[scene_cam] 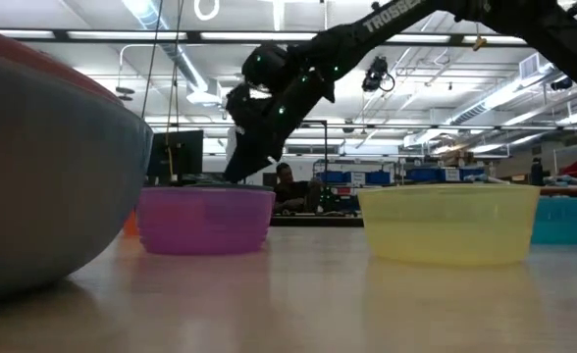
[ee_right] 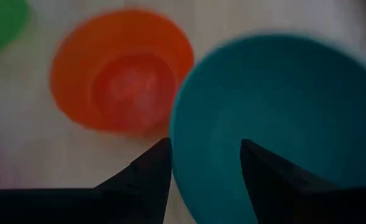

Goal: Nest bowls inside each other
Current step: Stack the dark green on top of the pink bowl

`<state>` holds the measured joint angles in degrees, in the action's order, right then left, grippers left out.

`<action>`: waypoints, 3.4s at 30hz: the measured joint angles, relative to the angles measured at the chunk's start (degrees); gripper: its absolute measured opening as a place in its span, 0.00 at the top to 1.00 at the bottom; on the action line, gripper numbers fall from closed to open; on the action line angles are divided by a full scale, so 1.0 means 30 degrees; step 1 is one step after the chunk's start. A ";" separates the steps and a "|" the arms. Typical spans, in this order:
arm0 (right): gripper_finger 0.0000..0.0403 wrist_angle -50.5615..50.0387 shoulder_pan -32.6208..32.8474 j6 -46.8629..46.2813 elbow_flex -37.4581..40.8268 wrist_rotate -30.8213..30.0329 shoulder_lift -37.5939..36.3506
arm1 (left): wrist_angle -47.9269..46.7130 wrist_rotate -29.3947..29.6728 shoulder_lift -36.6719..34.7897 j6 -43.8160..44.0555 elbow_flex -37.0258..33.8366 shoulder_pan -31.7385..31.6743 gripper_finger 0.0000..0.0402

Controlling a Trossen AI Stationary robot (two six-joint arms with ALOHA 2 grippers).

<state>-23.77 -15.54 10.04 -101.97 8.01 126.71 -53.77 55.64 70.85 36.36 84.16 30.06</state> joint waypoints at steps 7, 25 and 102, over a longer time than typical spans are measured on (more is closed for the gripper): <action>0.56 0.0008 -0.0035 0.0036 -0.0041 0.0142 0.0870 | -0.0003 0.0072 0.0000 -0.0072 0.0000 -0.0015 0.61; 0.55 -0.0758 -0.0111 0.0051 -0.1485 0.0267 0.0644 | -0.0047 0.0087 0.0000 -0.0182 0.0000 -0.0015 0.61; 1.00 0.0919 1.2421 -0.4693 -0.1634 0.1735 -0.2911 | -0.0415 0.1423 -0.0007 -0.0424 0.0007 -0.0018 0.61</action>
<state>-21.02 21.73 -4.04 -106.87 13.21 117.97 -55.01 59.91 70.83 35.09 84.18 30.01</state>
